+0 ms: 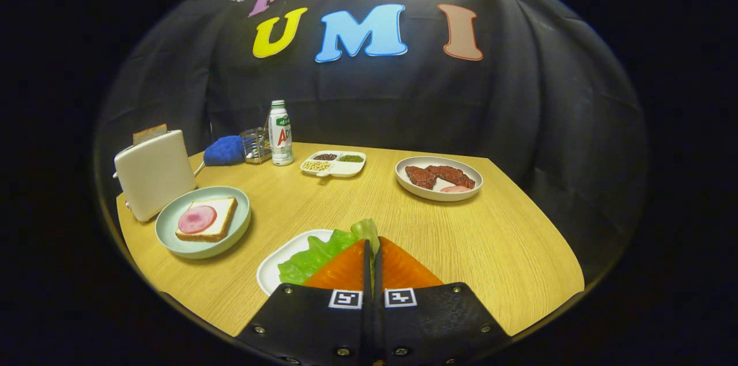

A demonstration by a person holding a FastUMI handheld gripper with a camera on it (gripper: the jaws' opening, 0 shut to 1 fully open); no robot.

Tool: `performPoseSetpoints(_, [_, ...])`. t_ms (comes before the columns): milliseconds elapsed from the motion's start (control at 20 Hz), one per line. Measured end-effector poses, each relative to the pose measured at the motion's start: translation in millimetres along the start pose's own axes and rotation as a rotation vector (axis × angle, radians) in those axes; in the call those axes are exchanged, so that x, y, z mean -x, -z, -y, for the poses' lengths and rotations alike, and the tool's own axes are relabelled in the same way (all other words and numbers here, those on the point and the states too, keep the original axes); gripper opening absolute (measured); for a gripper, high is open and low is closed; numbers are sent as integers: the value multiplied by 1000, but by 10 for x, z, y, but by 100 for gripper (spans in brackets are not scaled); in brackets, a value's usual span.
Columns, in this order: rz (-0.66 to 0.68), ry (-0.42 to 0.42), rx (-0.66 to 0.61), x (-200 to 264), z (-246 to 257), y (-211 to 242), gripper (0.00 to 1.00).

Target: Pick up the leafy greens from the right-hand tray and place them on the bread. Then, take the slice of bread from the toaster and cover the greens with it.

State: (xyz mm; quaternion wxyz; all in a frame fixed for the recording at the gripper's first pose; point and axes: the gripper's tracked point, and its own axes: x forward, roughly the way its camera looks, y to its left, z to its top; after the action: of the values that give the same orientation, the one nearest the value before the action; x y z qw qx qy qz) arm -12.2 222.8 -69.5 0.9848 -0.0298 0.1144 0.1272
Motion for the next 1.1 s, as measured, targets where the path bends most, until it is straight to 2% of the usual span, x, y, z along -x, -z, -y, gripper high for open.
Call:
performPoseSetpoints(200, [29, 30, -32, 8, -63, -108, 0])
performPoseSetpoints(500, [110, 54, -3, 160, -190, -440, 0])
performPoseSetpoints(1100, [201, -66, 55, 261, -904, -909, 0])
